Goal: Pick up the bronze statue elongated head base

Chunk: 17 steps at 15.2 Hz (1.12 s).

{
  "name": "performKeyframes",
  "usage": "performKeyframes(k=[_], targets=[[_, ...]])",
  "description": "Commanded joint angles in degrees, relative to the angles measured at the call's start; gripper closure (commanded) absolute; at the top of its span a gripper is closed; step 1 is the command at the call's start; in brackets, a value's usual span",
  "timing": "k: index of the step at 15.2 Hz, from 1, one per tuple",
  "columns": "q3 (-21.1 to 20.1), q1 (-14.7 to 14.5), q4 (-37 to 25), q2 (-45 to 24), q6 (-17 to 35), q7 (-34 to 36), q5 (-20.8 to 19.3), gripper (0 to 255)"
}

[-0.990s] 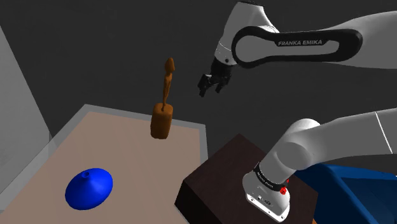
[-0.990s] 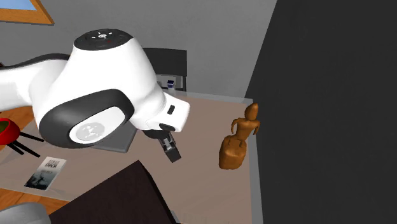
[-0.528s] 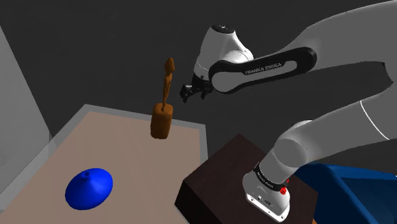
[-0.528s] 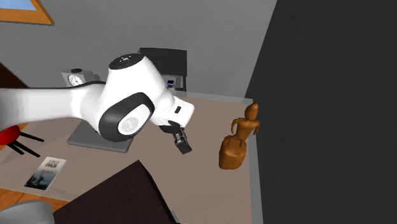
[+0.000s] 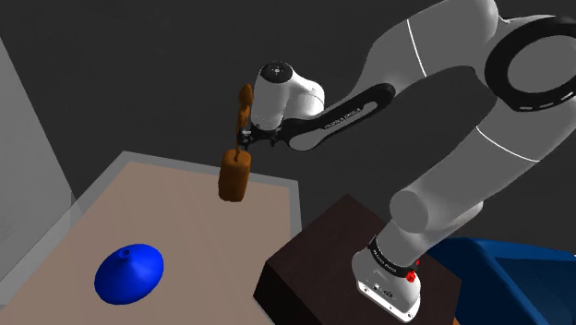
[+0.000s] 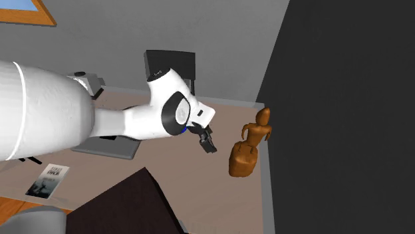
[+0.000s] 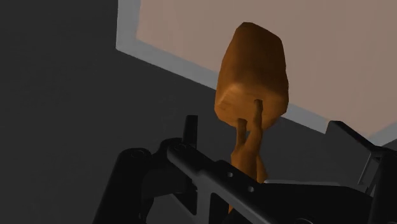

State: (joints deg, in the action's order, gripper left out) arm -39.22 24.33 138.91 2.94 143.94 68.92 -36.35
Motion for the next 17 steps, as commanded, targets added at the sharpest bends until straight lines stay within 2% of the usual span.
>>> performKeyframes(k=[1, 4, 8, 12, 17], targets=[[-1.31, 1.21, -4.24, -7.11, -2.1, 12.13, -12.56, 0], [1.31, -2.06, -10.99, -16.18, -7.31, 23.52, -24.47, 0], [5.6, -7.15, -20.16, -26.29, -13.85, 33.11, -34.35, 0], [9.69, -11.67, -29.9, -35.12, -19.44, 38.99, -40.46, 0], [10.94, -12.74, -31.17, -38.03, -19.36, 41.27, -42.7, 0]])
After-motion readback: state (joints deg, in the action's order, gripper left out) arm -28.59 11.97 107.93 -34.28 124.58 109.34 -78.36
